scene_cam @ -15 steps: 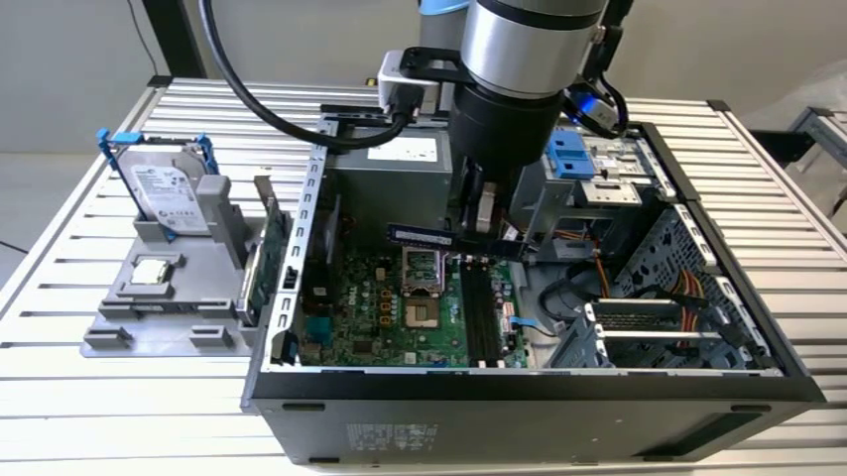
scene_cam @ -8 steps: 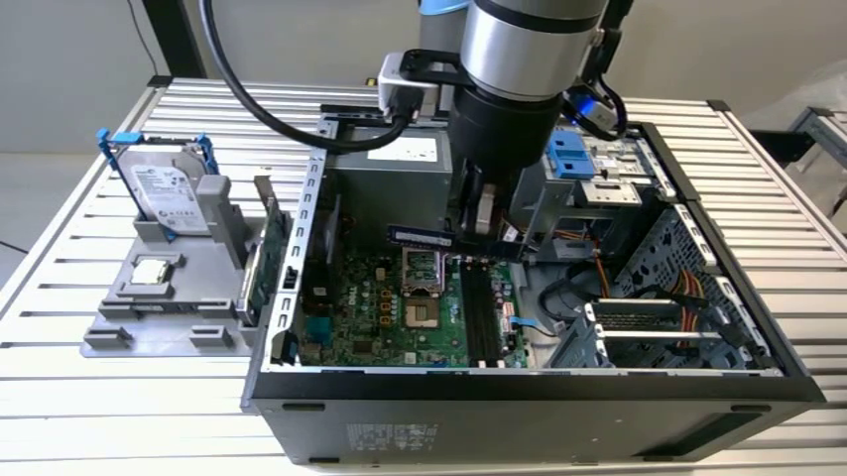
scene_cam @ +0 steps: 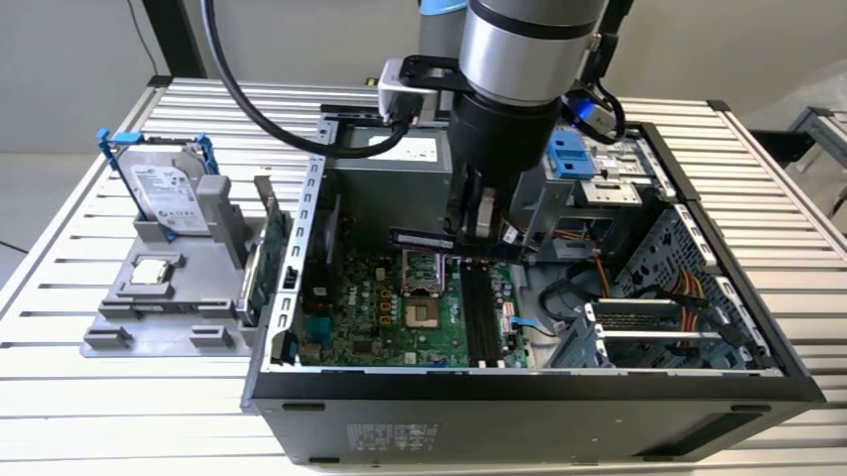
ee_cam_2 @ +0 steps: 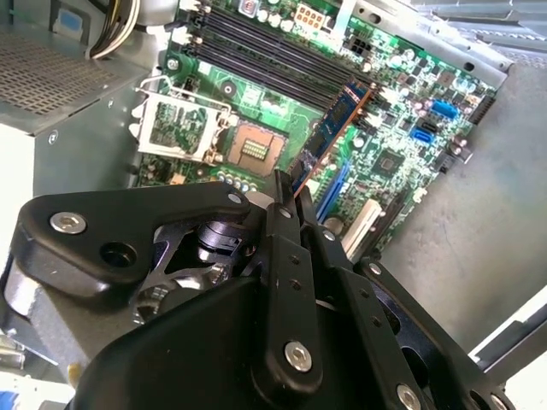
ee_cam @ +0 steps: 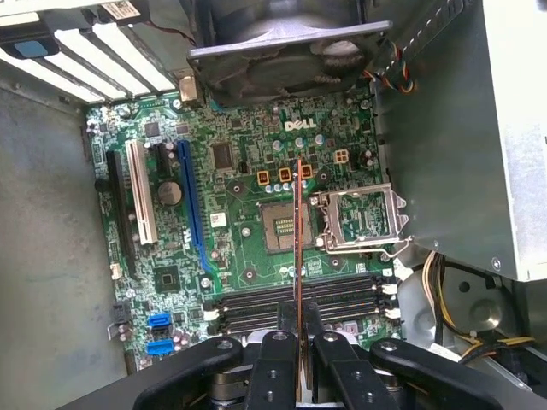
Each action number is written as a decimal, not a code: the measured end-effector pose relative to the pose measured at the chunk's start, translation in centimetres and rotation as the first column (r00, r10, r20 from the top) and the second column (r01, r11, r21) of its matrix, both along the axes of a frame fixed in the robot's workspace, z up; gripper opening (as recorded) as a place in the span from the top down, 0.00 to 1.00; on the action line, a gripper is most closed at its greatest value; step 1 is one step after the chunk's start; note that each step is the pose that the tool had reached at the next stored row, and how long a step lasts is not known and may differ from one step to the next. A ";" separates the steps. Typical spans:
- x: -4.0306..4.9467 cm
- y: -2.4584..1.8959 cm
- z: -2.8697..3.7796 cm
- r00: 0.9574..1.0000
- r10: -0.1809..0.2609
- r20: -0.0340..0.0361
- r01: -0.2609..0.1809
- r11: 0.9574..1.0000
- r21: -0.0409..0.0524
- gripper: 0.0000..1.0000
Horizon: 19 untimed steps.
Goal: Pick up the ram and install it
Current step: 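Insert the ram into the slot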
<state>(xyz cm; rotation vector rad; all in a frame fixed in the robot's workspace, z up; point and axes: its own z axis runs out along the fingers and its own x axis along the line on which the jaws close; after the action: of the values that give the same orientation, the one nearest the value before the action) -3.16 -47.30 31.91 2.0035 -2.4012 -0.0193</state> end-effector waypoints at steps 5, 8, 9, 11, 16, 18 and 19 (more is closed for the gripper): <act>0.00 0.02 -0.37 1.000 0.001 0.009 -0.001 1.000 0.000 1.00; 0.00 0.04 -0.62 1.000 0.013 0.012 -0.013 1.000 0.000 1.00; 0.00 0.03 -0.68 1.000 0.019 0.013 -0.019 1.000 0.000 1.00; 0.00 0.04 -0.86 0.999 0.034 0.014 -0.034 0.999 0.000 1.00; -0.01 0.05 -1.29 0.998 0.049 0.025 -0.049 0.999 -0.003 1.00; 0.00 0.05 -1.39 0.998 0.052 0.027 -0.052 0.999 -0.003 1.00; 0.00 0.05 -1.40 0.998 0.053 0.027 -0.053 0.999 -0.003 1.00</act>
<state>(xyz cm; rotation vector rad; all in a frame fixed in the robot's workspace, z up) -3.16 -47.25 30.50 2.0785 -2.3612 0.0114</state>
